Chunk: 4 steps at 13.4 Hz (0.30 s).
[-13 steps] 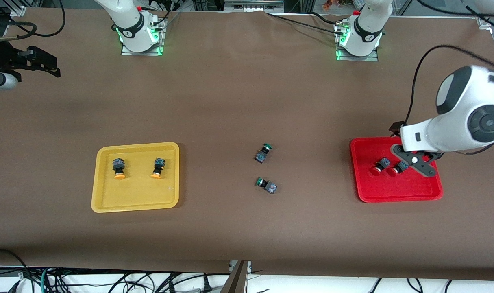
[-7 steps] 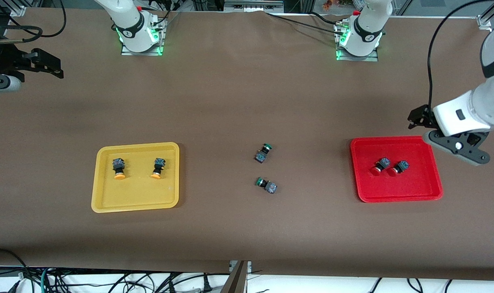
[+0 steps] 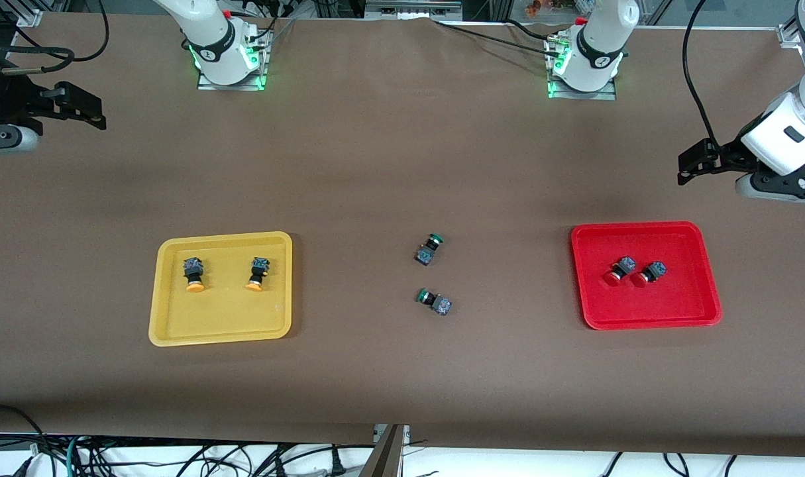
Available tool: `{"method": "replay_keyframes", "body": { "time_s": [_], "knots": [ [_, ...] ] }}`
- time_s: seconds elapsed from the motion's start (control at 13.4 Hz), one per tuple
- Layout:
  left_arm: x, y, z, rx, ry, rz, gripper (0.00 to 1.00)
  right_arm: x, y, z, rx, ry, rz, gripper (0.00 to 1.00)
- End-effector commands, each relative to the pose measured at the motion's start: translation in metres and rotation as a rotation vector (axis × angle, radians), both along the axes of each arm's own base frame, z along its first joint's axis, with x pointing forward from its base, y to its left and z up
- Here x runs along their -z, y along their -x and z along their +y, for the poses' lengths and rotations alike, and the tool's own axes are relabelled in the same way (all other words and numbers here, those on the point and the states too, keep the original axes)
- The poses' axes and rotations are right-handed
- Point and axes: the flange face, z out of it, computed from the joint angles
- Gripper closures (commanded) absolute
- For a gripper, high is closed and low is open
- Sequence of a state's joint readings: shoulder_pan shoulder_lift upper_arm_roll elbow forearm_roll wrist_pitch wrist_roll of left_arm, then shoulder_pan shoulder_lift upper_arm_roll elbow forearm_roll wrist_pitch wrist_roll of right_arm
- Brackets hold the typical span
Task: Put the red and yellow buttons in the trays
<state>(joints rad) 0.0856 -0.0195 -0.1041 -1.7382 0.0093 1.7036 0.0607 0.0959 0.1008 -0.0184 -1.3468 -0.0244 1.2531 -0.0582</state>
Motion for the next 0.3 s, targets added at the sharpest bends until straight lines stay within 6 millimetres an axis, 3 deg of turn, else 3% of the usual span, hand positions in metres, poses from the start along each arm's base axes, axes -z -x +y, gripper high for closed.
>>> {"method": "replay_keyframes", "body": {
  "time_s": [0.0,0.22],
  "knots": [
    [0.0026,0.0157,-0.0084,-0.02,0.017,-0.021,0.0,-0.001,0.0008,0.0001,0.01,0.019,-0.009,0.0],
    [-0.0017,0.0171,-0.0141,-0.01,0.015,-0.025,0.0,-0.0011,0.0006,0.0003,0.01,0.018,-0.011,0.0]
  ]
}}
